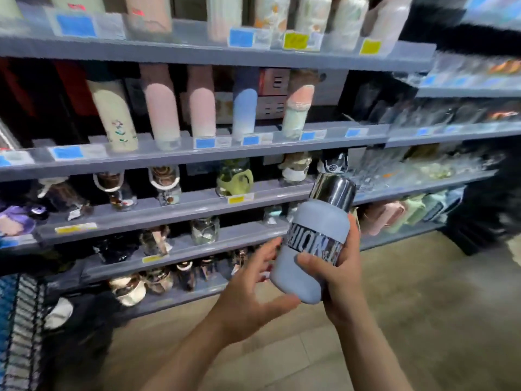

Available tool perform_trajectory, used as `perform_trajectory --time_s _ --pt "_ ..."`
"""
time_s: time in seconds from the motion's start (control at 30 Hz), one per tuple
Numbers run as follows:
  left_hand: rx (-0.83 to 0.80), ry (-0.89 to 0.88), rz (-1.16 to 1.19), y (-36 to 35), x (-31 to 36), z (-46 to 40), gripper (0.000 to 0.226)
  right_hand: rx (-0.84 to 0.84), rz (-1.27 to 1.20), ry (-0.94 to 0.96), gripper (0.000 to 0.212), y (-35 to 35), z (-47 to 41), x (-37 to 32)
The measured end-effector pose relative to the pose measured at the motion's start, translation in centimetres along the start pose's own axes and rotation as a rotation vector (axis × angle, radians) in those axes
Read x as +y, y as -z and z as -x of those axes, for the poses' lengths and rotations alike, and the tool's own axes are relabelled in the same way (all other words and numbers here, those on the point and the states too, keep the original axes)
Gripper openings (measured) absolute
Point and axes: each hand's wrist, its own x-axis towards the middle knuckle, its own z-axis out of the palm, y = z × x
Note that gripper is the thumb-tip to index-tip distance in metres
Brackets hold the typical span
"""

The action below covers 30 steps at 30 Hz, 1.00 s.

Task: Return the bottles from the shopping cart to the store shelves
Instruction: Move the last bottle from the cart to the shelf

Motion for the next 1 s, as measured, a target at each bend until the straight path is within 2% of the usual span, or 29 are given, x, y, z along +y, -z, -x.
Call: perform_trajectory --time_s 0.07,0.2,0.37,0.53,0.67,0.77,0.83,0.9,1.0 --pt "-0.063 0.003 0.131 -2.7 0.7 -2.4 0.087 0.031 -0.004 0.031 0.112 2.1 -1.2 -0.9" --pt "-0.006 -0.022 0.294 -6.3 1.5 -7.7 0.087 0.095 0.012 0.047 0.112 5.8 -4.5 -2.2" --pt "0.015 -0.085 0.232 -8.2 0.2 -16.7 0.084 0.146 0.155 0.03 0.11 9.8 -11.2 -4.0" --pt "-0.054 -0.082 0.232 -9.6 -0.9 -27.7 0.09 0.218 0.24 0.019 0.077 13.0 -20.3 -6.1" --pt "-0.158 -0.108 0.163 -9.4 -0.4 -34.6 0.092 0.298 0.288 0.026 0.076 14.8 -26.7 -6.9" --pt "-0.218 -0.145 -0.001 -8.4 -0.5 -39.2 0.097 0.385 0.247 0.052 0.073 15.6 -30.8 -6.6" --pt "-0.21 -0.167 -0.222 -7.0 -1.0 -41.4 0.095 0.439 0.179 0.071 0.072 16.3 -33.6 -6.4" --pt "-0.051 -0.263 -0.491 -5.3 -2.2 -43.2 0.081 0.492 0.13 0.088 0.078 17.3 -36.8 -6.3" --pt "0.266 -0.39 -0.805 -3.4 -4.2 -45.5 0.062 0.596 0.144 0.112 0.105 18.2 -41.7 -6.1"
